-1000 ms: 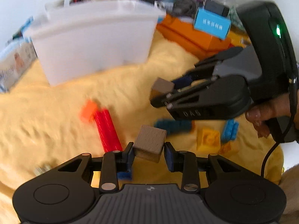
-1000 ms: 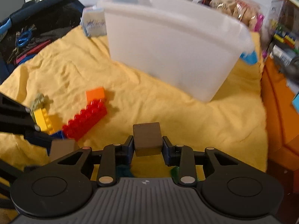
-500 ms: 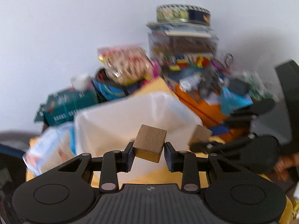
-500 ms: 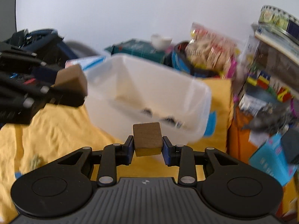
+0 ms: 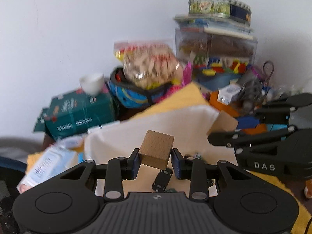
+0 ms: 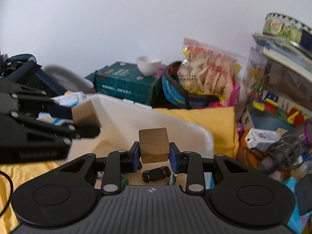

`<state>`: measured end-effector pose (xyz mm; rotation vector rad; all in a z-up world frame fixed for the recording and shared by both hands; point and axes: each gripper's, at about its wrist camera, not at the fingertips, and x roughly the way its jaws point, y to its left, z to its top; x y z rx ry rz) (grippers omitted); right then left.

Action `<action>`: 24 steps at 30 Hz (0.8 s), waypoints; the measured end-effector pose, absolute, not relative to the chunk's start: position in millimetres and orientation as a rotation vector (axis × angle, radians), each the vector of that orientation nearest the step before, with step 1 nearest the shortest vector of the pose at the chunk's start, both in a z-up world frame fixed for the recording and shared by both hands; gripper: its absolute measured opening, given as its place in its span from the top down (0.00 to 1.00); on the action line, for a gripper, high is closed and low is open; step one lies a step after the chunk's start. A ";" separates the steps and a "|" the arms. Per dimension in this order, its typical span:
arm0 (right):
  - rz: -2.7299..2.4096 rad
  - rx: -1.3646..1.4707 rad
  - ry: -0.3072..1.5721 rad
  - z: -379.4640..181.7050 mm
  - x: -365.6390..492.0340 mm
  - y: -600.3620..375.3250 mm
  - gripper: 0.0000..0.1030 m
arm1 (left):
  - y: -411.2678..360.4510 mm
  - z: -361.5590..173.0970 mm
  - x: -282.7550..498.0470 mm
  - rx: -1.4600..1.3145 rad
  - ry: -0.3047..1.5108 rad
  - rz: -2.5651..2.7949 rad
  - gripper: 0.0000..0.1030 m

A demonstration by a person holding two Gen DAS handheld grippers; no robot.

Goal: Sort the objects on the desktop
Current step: 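Carry both brown cubes over the white bin and open both tools, then grasp the teal figure with the right tool while the left tool grasps a grey figure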

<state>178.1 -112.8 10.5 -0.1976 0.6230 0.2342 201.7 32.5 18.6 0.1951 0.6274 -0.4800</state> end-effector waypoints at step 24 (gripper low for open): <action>0.294 -0.252 0.580 13.8 103.3 -108.6 0.52 | 44.3 23.0 112.5 0.208 0.609 -0.428 0.27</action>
